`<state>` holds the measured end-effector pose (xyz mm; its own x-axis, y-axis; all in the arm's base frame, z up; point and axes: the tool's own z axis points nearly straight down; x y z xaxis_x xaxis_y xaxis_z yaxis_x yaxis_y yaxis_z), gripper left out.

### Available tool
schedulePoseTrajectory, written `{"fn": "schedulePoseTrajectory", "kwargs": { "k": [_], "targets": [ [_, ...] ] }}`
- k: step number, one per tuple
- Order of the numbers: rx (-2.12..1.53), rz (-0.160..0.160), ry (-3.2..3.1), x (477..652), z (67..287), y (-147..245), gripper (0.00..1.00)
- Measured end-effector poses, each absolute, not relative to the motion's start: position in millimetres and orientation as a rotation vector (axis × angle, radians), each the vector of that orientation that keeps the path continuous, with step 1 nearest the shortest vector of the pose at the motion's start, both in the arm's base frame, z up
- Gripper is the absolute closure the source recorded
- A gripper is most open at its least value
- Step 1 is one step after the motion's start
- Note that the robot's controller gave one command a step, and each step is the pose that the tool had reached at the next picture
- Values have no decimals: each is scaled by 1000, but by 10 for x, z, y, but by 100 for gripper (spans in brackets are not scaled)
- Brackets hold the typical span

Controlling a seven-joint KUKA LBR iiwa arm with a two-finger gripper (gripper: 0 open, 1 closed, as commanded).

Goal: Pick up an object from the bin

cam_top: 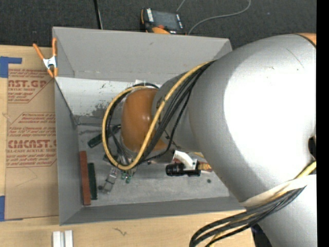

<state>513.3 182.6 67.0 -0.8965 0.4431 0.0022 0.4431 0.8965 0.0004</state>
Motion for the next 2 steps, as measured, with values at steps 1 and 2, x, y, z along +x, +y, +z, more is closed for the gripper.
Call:
{"fn": "schedulePoseTrajectory", "kwargs": {
  "k": [1, 2],
  "targets": [
    [-715, -3, -3058, 5138, 680, 1828, 100],
    [-715, -8, -3066, 5157, 1875, 1842, 100]
  ]
}}
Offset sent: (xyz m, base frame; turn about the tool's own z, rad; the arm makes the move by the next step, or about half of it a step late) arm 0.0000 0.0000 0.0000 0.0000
